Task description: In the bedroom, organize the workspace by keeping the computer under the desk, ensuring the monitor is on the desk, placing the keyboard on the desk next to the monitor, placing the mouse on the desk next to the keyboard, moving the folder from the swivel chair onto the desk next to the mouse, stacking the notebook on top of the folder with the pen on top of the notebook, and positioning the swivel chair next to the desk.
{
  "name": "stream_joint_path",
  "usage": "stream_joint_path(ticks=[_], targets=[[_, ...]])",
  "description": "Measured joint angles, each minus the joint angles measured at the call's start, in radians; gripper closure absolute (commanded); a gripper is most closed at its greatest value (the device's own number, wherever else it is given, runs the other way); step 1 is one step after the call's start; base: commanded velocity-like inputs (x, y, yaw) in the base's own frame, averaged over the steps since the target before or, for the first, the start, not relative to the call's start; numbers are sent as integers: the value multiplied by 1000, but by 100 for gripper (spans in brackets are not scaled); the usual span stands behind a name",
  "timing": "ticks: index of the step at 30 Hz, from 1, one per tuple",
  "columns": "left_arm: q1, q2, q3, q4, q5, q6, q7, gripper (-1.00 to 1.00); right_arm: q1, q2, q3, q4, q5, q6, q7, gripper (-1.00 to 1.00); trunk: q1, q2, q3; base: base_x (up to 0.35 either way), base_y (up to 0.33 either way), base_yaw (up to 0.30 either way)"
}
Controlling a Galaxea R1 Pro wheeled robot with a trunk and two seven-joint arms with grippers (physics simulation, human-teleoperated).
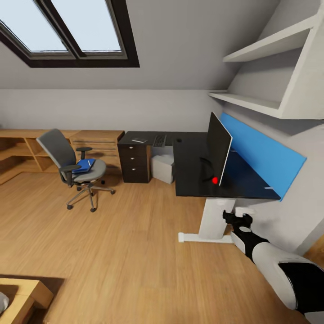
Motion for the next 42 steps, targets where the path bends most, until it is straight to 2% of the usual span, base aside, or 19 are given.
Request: stream_joint_path(ticks=[3,6,8,14,16,18,25,30,42], targets=[[0,0,1,0,0,0,0,-100,21,0,0,47,0,-60,14,-100,0,0,0,-161,-59,0],[0,0,0,0,0,0,0,-100,110,2,-2,68,-3,-94,32,-100,0,0,0,-61,-22,0],[0,-1,0,0,0,0,0,-100,149,4,-1,71,-2,-100,41,-100,-1,0,0,-29,-10,0],[0,1,4,0,1,0,0,-100,293,38,-3,76,-3,-130,78,-100,-1,0,0,-9,-3,0],[0,0,3,0,2,5,1,-100,396,51,-4,77,-4,-203,83,-100,-8,14,6,-1,0,0],[0,1,2,0,2,8,1,-100,420,58,-3,77,-3,-226,84,-100,-16,28,12,0,0,0],[0,1,1,1,2,16,1,-100,470,77,-2,78,-19,-253,87,-100,-43,77,34,0,0,0],[0,0,0,20,2,18,1,-100,491,105,-2,77,-23,-259,87,-100,-62,112,50,0,0,0],[0,-3,-1,47,2,33,0,-100,497,107,-3,76,-24,-269,88,-100,-108,196,88,0,0,-1]])
